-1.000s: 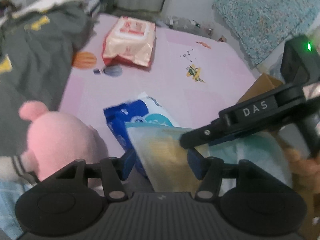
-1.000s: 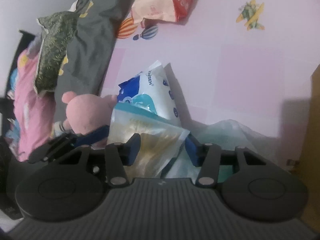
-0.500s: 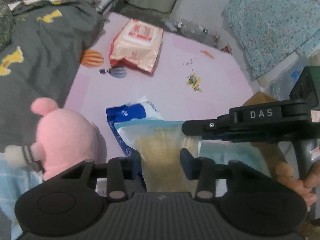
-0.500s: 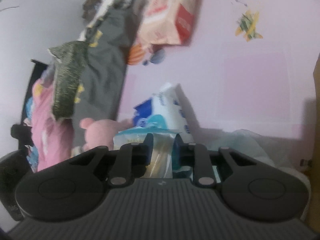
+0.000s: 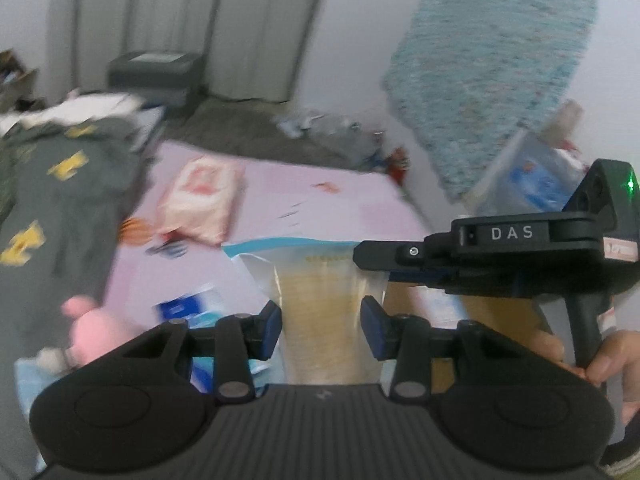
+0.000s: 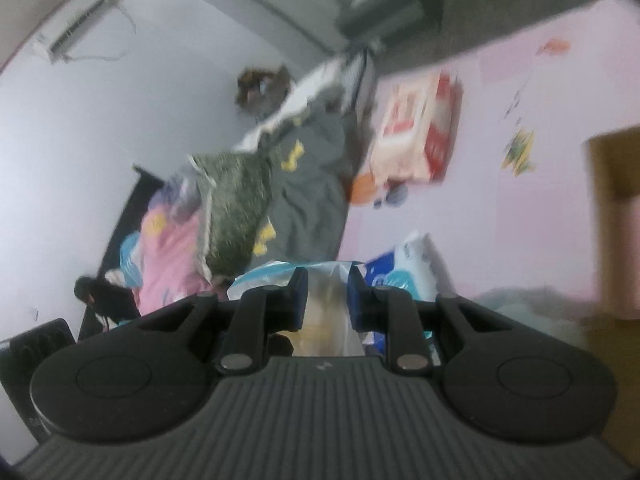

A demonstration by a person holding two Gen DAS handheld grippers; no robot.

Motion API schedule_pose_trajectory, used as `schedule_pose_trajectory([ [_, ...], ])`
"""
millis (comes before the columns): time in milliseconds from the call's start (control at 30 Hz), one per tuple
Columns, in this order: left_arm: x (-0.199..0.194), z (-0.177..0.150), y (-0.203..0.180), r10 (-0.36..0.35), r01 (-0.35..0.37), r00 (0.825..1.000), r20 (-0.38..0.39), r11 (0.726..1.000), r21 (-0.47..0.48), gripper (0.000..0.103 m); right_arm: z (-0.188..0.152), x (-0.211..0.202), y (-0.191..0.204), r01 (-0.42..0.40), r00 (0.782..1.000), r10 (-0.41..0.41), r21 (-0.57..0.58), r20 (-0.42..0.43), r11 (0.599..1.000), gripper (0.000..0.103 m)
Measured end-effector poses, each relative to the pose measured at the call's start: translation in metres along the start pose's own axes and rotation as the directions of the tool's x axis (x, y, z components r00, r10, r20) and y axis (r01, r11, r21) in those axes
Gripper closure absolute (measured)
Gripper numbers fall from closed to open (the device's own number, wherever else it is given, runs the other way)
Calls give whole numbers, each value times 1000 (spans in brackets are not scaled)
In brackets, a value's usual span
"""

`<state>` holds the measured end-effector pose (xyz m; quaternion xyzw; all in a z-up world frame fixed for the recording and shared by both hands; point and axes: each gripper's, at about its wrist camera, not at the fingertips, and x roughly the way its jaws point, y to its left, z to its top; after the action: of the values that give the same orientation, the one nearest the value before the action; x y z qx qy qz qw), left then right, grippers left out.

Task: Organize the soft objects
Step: 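Carry the clear bag into the cardboard box and open both grippers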

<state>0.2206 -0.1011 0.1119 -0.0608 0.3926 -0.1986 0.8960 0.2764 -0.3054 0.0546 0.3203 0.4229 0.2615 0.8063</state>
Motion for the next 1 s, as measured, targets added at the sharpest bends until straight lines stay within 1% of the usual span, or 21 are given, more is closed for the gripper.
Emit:
schedule_pose_trajectory([
  [100,14,6,-42,-74,74,997,-18,996,39,60,1,-50,-16,37,997,-38,16,72,999,84],
  [200,42,11,-86,-147,152,986,-72,986,70,59,1,-100,-44,97,986,-105,66,130,993,84],
  [300,79,11,-127,-204,218,968,-143,972,88,59,0,-140,-80,168,968,-190,139,164,976,84],
  [400,118,11,-161,-253,273,944,-212,959,71,59,5,-172,-119,234,944,-276,221,179,947,84],
  [500,160,12,-190,-243,276,930,-275,957,88,57,12,-185,-151,296,922,-345,254,175,921,82],
  [567,188,11,-200,-217,251,926,-307,965,76,51,22,-188,-170,342,900,-394,256,186,904,81],
  [633,203,11,-199,-200,227,929,-310,972,53,46,30,-186,-185,386,885,-431,240,178,891,80],
  [667,205,12,-196,-198,220,931,-306,974,42,44,31,-186,-193,407,873,-454,249,179,879,78],
  [700,205,12,-193,-199,218,933,-299,975,32,39,32,-185,-198,419,865,-468,250,181,873,78],
  [733,201,12,-190,-202,218,936,-289,976,24,36,31,-185,-202,424,861,-473,248,189,871,78],
  [800,191,11,-180,-208,223,943,-261,974,31,35,28,-185,-208,423,860,-471,246,195,872,78],
  [833,186,11,-176,-197,213,949,-247,976,40,35,24,-185,-209,419,862,-468,243,196,875,78],
  [1000,151,15,-157,-180,196,964,-196,979,62,35,15,-182,-200,420,865,-463,225,195,879,78],
])
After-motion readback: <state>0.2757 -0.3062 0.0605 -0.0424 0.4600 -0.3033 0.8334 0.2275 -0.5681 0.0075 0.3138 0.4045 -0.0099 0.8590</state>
